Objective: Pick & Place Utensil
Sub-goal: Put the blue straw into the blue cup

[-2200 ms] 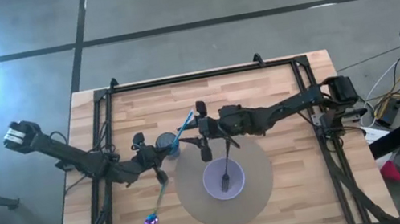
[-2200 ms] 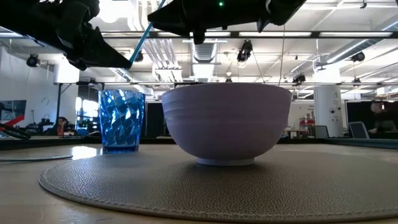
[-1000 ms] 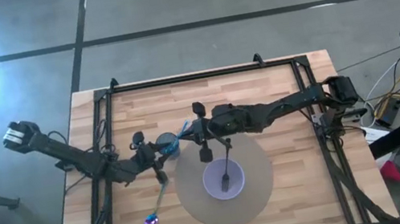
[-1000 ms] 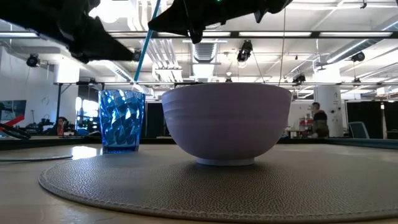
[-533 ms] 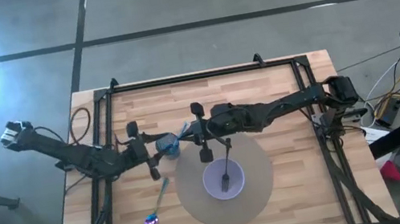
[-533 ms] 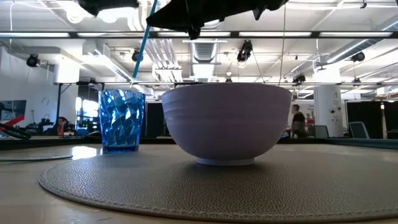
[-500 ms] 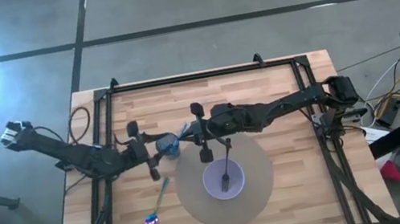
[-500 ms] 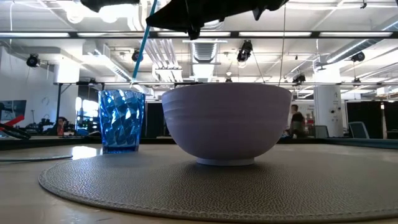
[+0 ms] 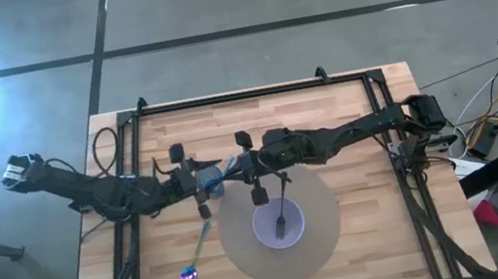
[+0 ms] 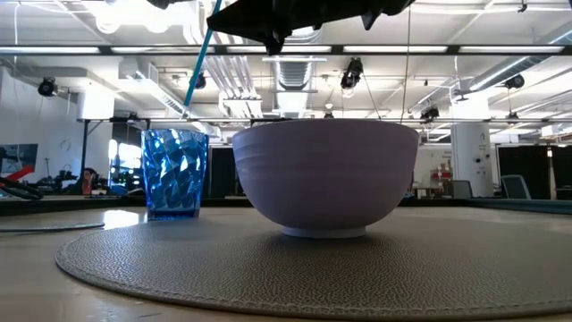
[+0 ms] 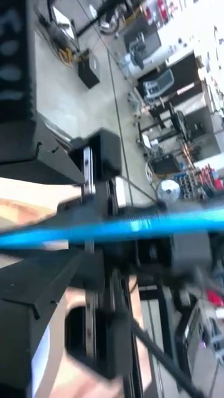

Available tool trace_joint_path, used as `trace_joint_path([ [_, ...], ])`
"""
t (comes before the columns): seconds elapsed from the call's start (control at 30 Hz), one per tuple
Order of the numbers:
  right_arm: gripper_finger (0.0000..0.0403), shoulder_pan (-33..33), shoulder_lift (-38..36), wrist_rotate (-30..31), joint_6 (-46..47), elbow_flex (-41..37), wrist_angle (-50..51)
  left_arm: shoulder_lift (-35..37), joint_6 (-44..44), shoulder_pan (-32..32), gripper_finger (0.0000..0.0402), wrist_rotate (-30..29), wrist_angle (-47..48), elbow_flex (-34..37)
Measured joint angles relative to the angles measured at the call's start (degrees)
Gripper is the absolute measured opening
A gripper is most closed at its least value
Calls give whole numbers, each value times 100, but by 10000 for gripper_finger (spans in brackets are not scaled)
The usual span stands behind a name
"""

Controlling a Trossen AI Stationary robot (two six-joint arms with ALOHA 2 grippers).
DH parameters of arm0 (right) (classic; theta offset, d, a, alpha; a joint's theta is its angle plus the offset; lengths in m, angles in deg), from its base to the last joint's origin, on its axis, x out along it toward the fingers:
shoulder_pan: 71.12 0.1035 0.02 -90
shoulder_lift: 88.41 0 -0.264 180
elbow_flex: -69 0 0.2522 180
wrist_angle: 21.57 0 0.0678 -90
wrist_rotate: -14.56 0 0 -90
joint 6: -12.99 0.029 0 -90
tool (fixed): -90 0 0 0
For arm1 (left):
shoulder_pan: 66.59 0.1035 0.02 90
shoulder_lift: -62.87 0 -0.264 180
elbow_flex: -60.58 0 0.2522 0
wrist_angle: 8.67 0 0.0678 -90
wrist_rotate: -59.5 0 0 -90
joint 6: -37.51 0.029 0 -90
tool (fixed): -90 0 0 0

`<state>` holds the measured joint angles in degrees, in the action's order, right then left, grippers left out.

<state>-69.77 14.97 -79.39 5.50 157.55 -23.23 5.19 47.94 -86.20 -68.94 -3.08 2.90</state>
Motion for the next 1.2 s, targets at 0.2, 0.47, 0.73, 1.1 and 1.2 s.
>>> trace_joint_path([
  [0.2, 8, 0, 0, -2, 0, 0, 9, -60, -2, 277, 174, 361, -259, 0],
  [0.47, 8, 0, 0, -5, 0, -2, 23, -47, -153, 380, 97, 803, -250, 0],
  [0.73, 8, -4, 0, -2, -11, -2, 31, -43, -192, 380, 12, 905, -246, 0],
  [1.1, 37, 0, -3, 155, -2, -2, 56, -9, -199, 380, 2, 886, -237, 0],
  [1.2, 68, -2, -79, 175, -4, -11, 285, 30, -200, 380, 1, 844, -233, 0],
])
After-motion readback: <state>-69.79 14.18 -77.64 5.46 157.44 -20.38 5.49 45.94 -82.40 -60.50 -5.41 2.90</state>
